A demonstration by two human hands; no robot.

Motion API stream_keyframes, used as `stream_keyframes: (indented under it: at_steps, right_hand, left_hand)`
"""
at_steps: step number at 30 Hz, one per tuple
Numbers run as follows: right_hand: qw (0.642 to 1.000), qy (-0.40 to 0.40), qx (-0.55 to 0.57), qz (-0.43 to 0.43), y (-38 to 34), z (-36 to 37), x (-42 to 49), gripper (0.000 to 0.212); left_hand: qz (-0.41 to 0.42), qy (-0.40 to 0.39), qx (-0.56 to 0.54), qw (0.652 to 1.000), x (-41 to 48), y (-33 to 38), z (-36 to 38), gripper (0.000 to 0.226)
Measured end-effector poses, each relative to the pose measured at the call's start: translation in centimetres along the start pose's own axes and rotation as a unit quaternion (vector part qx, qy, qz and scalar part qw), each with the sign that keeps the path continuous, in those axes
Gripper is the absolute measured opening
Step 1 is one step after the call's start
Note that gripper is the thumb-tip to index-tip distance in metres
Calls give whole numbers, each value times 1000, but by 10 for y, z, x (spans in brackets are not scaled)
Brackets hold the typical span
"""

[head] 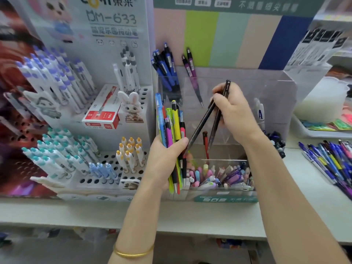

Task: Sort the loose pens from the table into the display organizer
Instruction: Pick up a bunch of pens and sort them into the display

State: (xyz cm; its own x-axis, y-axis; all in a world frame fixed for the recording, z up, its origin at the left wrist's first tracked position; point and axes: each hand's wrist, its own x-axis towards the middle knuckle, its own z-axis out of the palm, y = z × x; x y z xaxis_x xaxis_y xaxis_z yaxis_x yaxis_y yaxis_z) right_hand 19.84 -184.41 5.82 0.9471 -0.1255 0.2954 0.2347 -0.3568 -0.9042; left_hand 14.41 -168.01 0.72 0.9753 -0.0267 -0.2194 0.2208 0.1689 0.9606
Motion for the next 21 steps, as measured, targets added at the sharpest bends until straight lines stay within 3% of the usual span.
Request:
stream_keyframes:
  at_steps: [3,6,10,14,21]
  right_hand:
    - [984,158,8,-82,-13,-1,17,16]
    - [966,199,-51,-158,-22,21,23,5]
    - [956,150,-158,-195,-21,58,22,24]
    - [948,127,-175,-234,-33,67,28,22]
    - [933,-51,-321,-156,-20,79,25,23]
  left_hand:
    - [11,9,-4,1000,0,2,-14,24]
    - [18,11,-19,1000,-1,4,-20,16]
    - [26,6,-35,999,-3,1,-22,18]
    - [28,-13,-66,997,-6,-3,-24,21]
    - [21,-31,-104,994,-8,-8,-25,27]
